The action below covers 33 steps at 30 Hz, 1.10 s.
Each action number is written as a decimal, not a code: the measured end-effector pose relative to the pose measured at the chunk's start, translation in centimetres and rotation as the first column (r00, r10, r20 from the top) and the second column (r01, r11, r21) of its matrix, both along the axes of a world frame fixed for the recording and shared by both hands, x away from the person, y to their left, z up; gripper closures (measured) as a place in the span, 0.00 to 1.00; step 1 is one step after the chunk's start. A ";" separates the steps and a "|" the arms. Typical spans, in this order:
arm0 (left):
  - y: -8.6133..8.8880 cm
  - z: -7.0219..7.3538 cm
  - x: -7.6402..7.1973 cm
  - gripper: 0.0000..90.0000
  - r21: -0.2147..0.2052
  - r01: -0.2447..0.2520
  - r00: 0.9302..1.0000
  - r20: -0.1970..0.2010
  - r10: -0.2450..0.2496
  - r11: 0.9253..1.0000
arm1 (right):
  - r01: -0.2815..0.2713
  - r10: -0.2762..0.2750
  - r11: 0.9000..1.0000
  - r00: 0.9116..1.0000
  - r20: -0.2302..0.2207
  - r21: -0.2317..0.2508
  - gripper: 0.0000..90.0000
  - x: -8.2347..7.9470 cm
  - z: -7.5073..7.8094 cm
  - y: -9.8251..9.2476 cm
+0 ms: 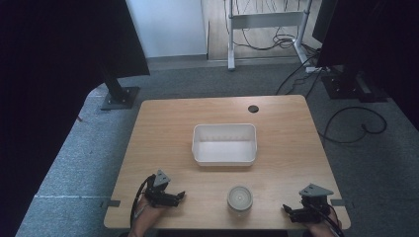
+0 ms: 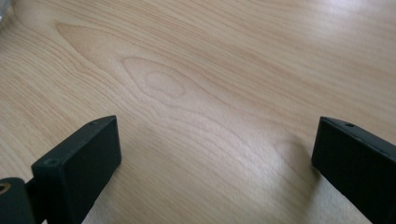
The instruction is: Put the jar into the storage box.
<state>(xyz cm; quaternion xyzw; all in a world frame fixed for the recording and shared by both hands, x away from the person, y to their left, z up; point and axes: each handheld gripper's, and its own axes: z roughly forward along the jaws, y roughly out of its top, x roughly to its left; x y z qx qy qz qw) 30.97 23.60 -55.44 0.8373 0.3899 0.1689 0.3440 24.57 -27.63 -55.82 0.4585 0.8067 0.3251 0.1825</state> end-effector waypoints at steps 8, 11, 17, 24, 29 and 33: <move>0.0 0.0 0.0 0.03 0.000 0.000 1.000 0.000 0.000 1.000 | -0.003 0.004 1.000 1.000 -0.013 0.008 0.00 0.1 -0.1 -0.1; 0.0 0.0 0.0 0.03 0.000 0.000 1.000 0.000 0.000 1.000 | -0.004 0.004 1.000 1.000 -0.013 0.008 0.00 0.1 -0.1 -0.1; 0.0 0.0 0.0 0.03 0.000 0.000 1.000 0.000 0.000 1.000 | -0.009 0.009 1.000 1.000 -0.014 0.007 0.00 0.1 -0.1 -0.1; 0.0 0.0 0.0 0.03 0.000 0.000 1.000 0.000 0.000 1.000 | -0.009 0.009 1.000 1.000 -0.015 0.007 0.00 0.1 -0.1 -0.1; 0.0 0.0 0.0 0.03 0.000 0.000 1.000 0.000 0.000 1.000 | -0.007 0.007 1.000 1.000 -0.016 0.007 0.00 0.1 0.0 0.0; 0.0 0.0 0.0 0.03 0.000 0.000 1.000 0.000 0.000 1.000 | -0.008 0.008 1.000 1.000 -0.017 0.005 0.00 0.0 0.0 0.0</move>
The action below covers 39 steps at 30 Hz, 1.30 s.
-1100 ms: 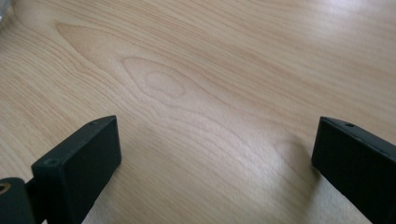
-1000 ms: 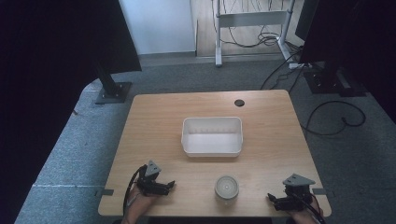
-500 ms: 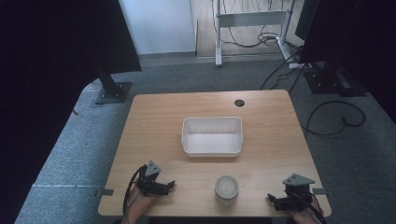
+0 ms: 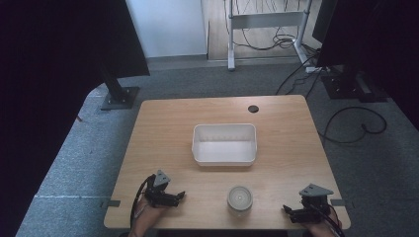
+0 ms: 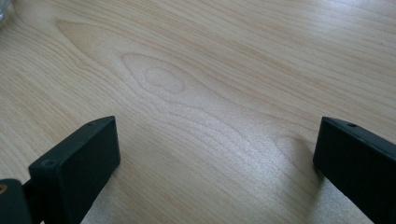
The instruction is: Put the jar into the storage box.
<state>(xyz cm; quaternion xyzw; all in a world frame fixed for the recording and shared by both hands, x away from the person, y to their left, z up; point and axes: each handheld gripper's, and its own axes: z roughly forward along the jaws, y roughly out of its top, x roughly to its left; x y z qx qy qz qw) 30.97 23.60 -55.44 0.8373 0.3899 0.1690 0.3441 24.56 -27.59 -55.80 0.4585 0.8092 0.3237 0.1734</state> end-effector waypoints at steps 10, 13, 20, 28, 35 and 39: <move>0.0 0.0 0.0 0.03 0.000 0.000 1.000 0.000 0.000 1.000 | -0.030 0.030 1.000 0.999 0.016 0.005 0.02 -0.8 0.3 0.4; 0.0 0.0 0.0 0.03 0.000 0.000 1.000 0.000 0.000 1.000 | -0.047 0.047 0.999 0.999 0.022 0.007 0.02 -1.1 0.5 0.6; 0.0 0.0 0.0 0.03 0.000 0.000 1.000 0.000 0.000 1.000 | -0.072 0.072 0.997 0.997 0.027 0.006 0.02 -1.4 0.8 1.2; 0.0 0.0 0.0 0.03 0.000 0.000 1.000 0.000 0.000 1.000 | -0.112 0.112 0.994 0.993 0.037 0.009 0.03 -1.6 1.2 2.1; 0.0 0.0 0.0 0.03 0.000 0.000 1.000 0.000 0.000 1.000 | -0.141 0.141 0.990 0.989 0.042 0.013 0.03 -1.6 1.4 2.9; 0.0 0.0 0.0 0.03 0.000 0.000 1.000 0.000 0.000 1.000 | -0.159 0.158 0.987 0.986 0.045 0.011 0.03 -1.6 1.6 3.4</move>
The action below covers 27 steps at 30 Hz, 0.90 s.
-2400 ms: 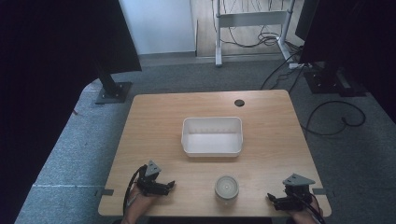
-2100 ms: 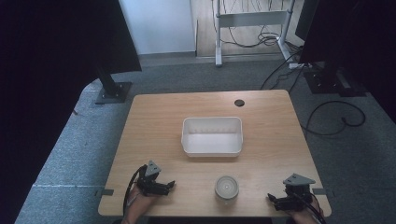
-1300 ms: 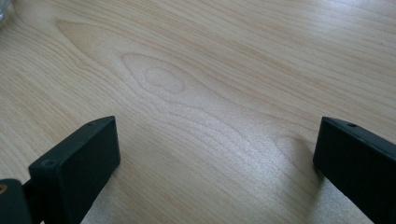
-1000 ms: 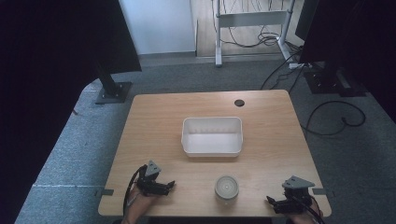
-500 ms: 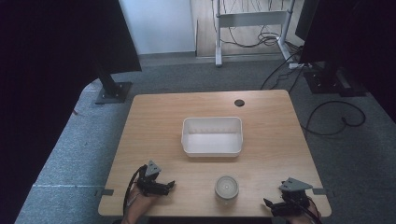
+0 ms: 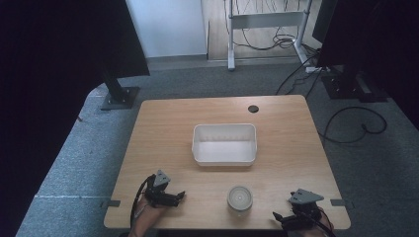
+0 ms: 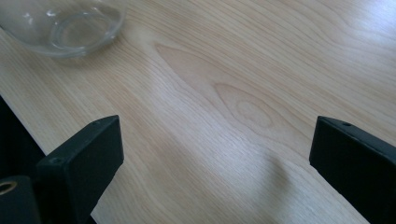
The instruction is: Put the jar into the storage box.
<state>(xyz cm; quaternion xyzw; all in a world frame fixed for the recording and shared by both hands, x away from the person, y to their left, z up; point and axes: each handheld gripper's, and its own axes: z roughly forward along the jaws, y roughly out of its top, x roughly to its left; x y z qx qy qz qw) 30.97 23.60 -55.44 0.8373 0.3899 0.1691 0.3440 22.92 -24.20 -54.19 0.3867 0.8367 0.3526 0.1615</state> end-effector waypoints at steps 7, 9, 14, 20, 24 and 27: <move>0.0 0.0 0.0 0.03 0.000 0.000 1.000 0.000 0.000 1.000 | -0.032 0.032 0.999 0.999 0.008 0.006 0.03 0.0 0.3 1.0; 0.0 0.0 0.0 0.03 0.000 0.000 1.000 0.000 0.000 1.000 | -0.042 0.042 0.999 0.999 0.010 0.008 0.03 0.0 0.4 1.2; 0.0 0.0 0.0 0.03 0.000 0.000 1.000 0.000 0.000 1.000 | -0.069 0.069 0.998 0.998 0.015 0.015 0.03 0.1 0.5 2.0; 0.0 0.0 0.0 0.02 0.000 0.000 1.000 0.000 0.000 1.000 | -0.098 0.098 0.995 0.995 0.014 0.029 0.03 0.1 0.6 2.7; 0.0 0.0 0.0 0.03 0.000 0.000 1.000 0.000 0.000 1.000 | -0.123 0.123 0.992 0.992 0.019 0.034 0.03 0.2 0.7 3.3; 0.0 0.0 0.0 0.03 0.000 0.000 1.000 0.000 0.000 1.000 | -0.140 0.139 0.989 0.990 0.021 0.036 0.03 0.3 0.8 3.8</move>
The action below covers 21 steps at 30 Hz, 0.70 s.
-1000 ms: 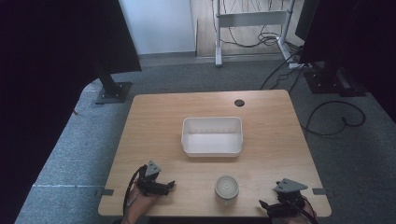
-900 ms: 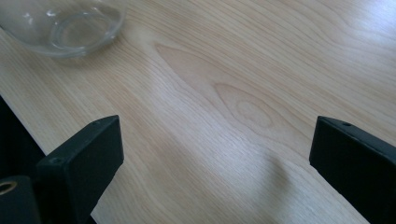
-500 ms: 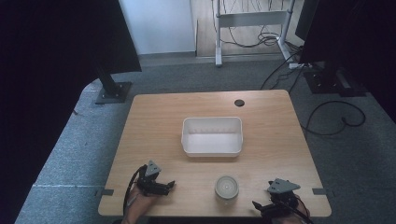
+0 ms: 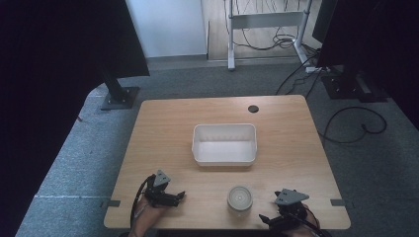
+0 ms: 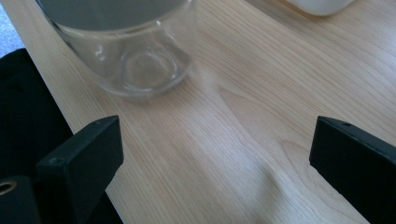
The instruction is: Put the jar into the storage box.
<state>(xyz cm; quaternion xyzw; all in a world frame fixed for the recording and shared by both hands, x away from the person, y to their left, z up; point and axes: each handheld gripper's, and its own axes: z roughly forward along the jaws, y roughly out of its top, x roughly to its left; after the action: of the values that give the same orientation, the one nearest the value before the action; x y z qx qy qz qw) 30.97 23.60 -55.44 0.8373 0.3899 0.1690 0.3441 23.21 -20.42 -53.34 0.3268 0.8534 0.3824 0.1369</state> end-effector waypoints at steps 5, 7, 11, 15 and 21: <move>0.0 0.0 0.0 0.03 0.000 0.000 1.000 0.000 0.000 1.000 | -0.022 0.022 1.000 1.000 0.005 0.001 0.03 0.1 0.1 0.7; 0.0 0.0 0.0 0.02 0.000 0.000 1.000 0.000 0.000 1.000 | -0.032 0.032 0.999 0.999 0.005 0.002 0.03 0.2 0.2 1.0; 0.0 0.0 0.0 0.03 0.000 0.000 1.000 0.000 0.000 1.000 | -0.058 0.058 0.998 0.998 0.006 0.004 0.03 0.3 0.3 1.8; 0.0 0.0 0.0 0.03 0.000 0.000 1.000 0.000 0.000 1.000 | -0.078 0.078 0.997 0.997 0.009 0.007 0.03 0.5 0.4 2.5; 0.0 0.0 0.0 0.03 0.000 0.000 1.000 0.000 0.000 1.000 | -0.103 0.103 0.995 0.995 0.017 0.013 0.03 0.6 0.5 3.4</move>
<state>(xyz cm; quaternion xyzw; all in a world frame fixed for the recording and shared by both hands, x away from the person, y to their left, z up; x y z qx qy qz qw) 30.97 23.60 -55.44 0.8372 0.3900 0.1690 0.3441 23.82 -17.03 -52.79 0.2802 0.8653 0.3974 0.1218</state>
